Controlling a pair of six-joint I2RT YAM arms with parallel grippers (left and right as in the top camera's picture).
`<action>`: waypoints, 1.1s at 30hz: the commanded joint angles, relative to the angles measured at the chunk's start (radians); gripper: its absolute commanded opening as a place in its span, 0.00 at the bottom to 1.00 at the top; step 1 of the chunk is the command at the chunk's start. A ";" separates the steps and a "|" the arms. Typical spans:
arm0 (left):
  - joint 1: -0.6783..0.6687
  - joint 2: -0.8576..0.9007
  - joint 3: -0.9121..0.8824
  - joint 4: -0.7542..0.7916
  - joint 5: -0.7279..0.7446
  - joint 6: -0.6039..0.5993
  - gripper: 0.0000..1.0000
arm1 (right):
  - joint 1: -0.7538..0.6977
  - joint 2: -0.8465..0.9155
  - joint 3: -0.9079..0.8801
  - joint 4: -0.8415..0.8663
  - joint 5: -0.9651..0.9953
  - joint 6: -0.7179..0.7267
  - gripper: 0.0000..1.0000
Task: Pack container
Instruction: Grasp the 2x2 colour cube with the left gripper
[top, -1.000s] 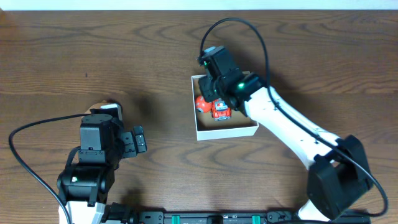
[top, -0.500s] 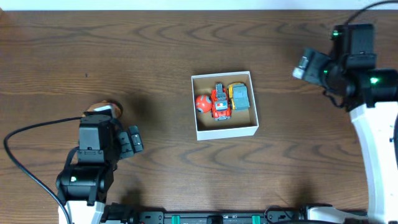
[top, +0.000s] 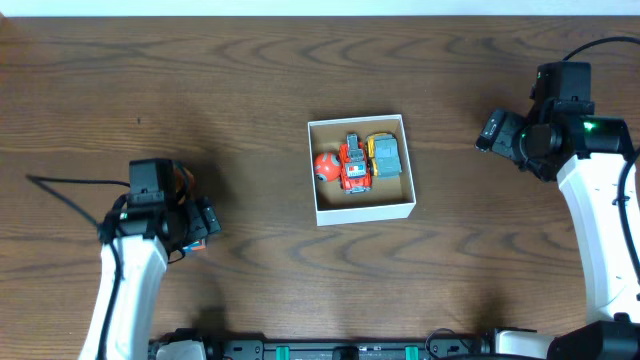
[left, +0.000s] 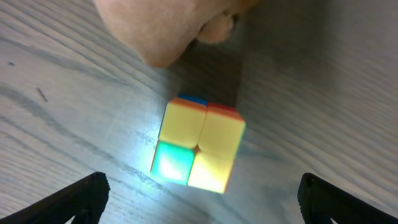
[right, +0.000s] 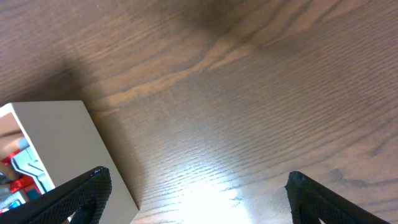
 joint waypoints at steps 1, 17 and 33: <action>0.012 0.092 0.023 0.024 -0.001 0.011 0.98 | -0.004 0.002 -0.007 0.005 -0.007 -0.029 0.93; 0.012 0.344 0.023 0.083 0.042 0.135 0.71 | -0.004 0.002 -0.007 0.000 -0.007 -0.033 0.93; 0.012 0.344 0.024 0.124 0.044 0.130 0.45 | -0.004 0.002 -0.007 -0.007 -0.007 -0.044 0.93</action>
